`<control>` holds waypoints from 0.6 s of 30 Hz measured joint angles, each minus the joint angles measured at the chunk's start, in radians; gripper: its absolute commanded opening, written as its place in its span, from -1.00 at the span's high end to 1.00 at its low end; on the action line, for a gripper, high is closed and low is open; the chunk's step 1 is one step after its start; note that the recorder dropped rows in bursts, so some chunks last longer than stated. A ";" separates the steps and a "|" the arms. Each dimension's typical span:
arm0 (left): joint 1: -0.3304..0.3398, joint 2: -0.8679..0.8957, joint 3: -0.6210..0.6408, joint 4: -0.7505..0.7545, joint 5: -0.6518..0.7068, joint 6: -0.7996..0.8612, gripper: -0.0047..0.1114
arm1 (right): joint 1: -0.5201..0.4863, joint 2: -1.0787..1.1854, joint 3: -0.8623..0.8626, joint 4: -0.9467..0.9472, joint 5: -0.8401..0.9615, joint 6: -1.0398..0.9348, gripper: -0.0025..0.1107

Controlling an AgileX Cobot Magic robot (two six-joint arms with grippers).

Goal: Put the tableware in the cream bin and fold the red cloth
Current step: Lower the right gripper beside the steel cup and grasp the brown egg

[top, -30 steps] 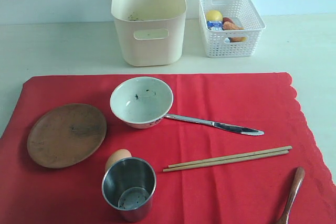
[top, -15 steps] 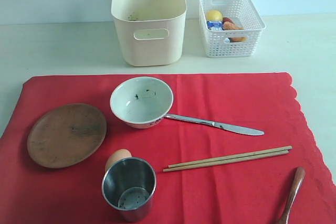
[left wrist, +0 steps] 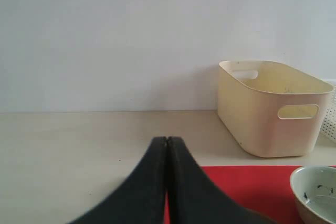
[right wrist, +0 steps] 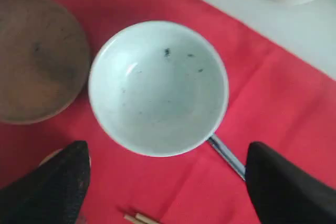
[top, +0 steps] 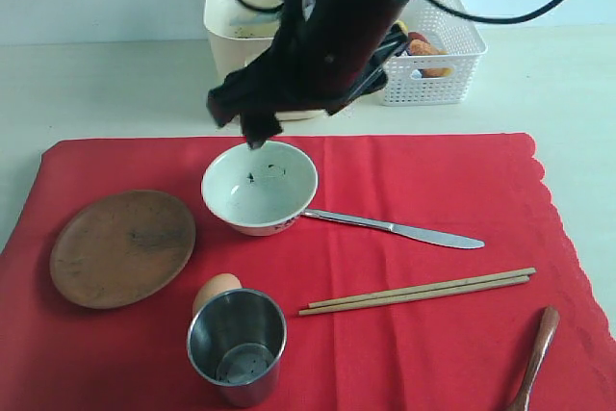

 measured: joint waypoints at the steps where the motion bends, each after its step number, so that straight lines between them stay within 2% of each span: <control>1: 0.000 0.000 0.000 0.000 0.000 0.000 0.89 | 0.024 0.012 0.002 0.002 -0.002 -0.008 -0.41; 9: 0.000 0.000 0.000 0.000 0.000 0.000 0.89 | 0.160 0.133 0.004 0.007 -0.053 -0.030 -0.41; 18: 0.000 0.000 0.000 0.000 0.000 0.000 0.89 | 0.231 0.223 0.004 0.024 -0.078 -0.034 -0.41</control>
